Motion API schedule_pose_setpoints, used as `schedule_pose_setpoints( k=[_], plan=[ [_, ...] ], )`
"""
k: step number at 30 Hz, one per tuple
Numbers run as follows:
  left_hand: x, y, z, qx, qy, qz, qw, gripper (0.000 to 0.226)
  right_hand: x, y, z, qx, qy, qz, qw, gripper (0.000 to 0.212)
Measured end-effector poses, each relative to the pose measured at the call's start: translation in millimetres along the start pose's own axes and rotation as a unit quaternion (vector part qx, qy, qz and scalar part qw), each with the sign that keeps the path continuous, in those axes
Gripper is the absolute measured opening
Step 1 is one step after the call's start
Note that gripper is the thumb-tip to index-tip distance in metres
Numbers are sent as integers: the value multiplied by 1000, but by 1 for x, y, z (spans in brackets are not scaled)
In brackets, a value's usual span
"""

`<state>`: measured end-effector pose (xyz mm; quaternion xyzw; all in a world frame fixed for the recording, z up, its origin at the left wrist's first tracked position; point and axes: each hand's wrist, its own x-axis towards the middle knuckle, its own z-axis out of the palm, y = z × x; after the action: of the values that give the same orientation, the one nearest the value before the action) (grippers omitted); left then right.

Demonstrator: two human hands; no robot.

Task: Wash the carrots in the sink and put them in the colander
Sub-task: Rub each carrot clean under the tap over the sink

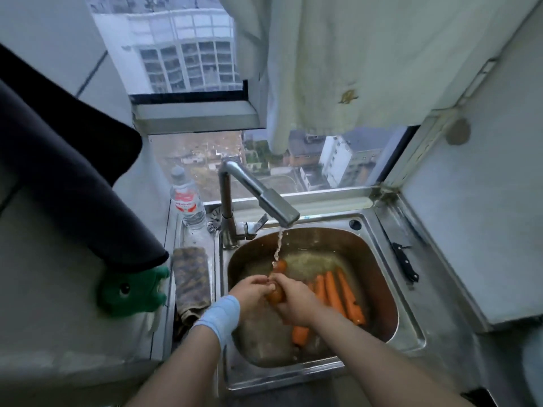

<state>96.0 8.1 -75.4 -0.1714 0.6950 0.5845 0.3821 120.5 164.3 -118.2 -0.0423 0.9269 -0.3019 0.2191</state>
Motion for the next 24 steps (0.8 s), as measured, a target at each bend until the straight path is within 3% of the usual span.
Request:
schedule_pose_setpoints(
  k=[3, 6, 10, 14, 24],
  plan=[
    [-29, 19, -6, -72, -38, 0, 997, 22, -22, -28, -23, 103, 62, 60, 991, 58],
    [-41, 30, -6, -118, -15, -39, 992, 9, -31, -48, -41, 174, 115, 105, 972, 42],
    [-53, 40, -10, -101, 19, -66, 993, 22, -44, -82, -53, 201, 189, 136, 952, 40],
    [-65, 48, -5, -219, -72, -99, 968, 42, -54, -109, -49, 242, 257, 146, 924, 40],
    [-77, 64, 2, -268, -60, -73, 959, 12, -69, -105, -64, 315, 188, 174, 914, 37]
  ],
)
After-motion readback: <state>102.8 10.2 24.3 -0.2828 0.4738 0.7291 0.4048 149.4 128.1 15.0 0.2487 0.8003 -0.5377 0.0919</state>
